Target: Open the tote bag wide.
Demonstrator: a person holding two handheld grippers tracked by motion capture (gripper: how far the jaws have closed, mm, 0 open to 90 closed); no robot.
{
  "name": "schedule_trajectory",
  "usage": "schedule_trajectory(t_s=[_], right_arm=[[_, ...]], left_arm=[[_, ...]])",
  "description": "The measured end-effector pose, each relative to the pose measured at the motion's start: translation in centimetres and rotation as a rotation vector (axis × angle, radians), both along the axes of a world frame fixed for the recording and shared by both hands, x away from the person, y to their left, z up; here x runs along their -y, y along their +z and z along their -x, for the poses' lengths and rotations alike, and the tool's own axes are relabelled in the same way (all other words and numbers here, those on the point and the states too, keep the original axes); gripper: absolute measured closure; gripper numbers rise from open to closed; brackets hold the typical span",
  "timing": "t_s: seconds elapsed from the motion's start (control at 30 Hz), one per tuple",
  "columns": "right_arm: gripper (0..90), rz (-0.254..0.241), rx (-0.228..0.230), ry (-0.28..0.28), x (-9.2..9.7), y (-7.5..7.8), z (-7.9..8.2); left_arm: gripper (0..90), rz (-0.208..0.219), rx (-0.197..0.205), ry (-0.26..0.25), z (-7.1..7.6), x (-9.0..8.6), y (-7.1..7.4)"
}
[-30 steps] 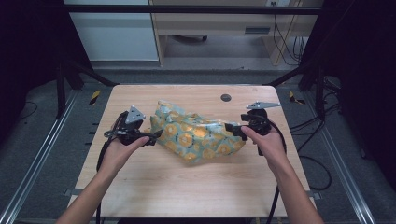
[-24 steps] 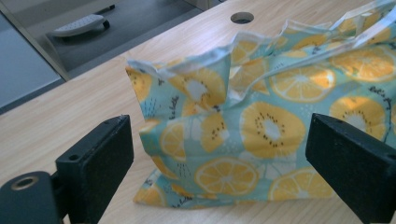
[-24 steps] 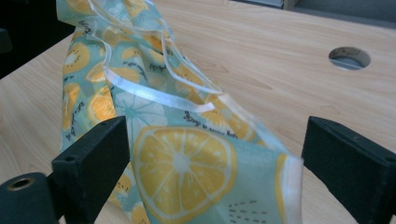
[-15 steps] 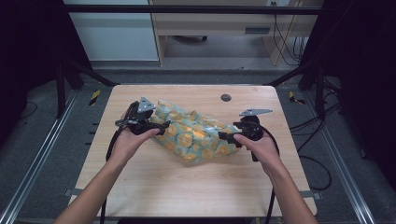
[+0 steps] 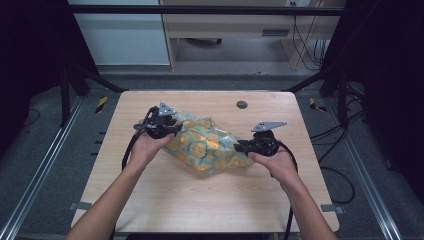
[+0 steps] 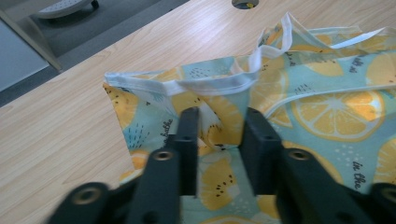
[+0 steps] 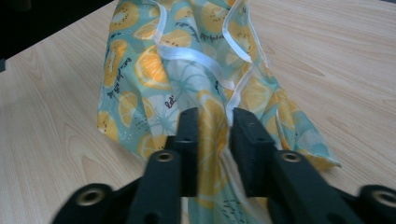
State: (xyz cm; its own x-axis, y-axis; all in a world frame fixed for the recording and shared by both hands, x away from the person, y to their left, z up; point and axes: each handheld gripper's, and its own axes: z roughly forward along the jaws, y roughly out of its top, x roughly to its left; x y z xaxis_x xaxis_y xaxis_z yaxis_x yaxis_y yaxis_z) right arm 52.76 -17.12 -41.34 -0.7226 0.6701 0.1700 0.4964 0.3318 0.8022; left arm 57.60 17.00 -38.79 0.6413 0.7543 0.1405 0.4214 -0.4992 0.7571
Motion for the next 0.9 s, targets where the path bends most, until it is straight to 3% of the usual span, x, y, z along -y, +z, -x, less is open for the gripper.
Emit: schedule_trajectory(t_s=[0.07, 0.17, 0.27, 0.43, 0.47, 0.57, 0.7, 0.77, 0.9], right_arm=[[84.1, -0.008, 0.008, 0.002, 0.0, 0.1, 0.1], [87.3, -0.021, 0.023, 0.008, 0.1, 0.3, 0.2], [88.3, -0.033, 0.046, 0.007, 0.3, 0.7, 0.2], [88.5, -0.067, 0.099, 0.001, 0.7, 2.0, 0.7], [88.5, -0.067, 0.099, 0.001, 0.7, 2.0, 0.7], [88.4, -0.09, 0.144, 0.008, 0.6, 3.2, 1.7], [88.2, -0.101, 0.188, 0.042, 0.0, 4.0, 3.5], [88.0, -0.112, 0.2, 0.061, -0.4, 4.0, 4.6], [86.1, -0.097, 0.198, 0.098, -1.2, 3.0, 6.0]], left_arm=[[82.0, 0.004, 0.008, -0.007, 0.1, 0.0, 0.1], [88.9, 0.024, 0.025, -0.008, 0.1, 0.0, 0.4], [90.0, 0.026, 0.039, -0.006, 0.3, -0.3, 0.8], [90.0, 0.107, 0.081, -0.01, 1.9, -1.5, 2.6], [90.0, 0.107, 0.081, -0.01, 1.9, -1.5, 2.6], [90.0, 0.135, 0.099, -0.027, 3.3, -2.3, 3.4], [90.0, 0.15, 0.123, -0.061, 6.3, -3.6, 3.8], [90.0, 0.187, 0.124, -0.064, 7.7, -4.3, 3.3], [90.0, 0.179, 0.12, -0.072, 9.6, -5.4, 2.1]])
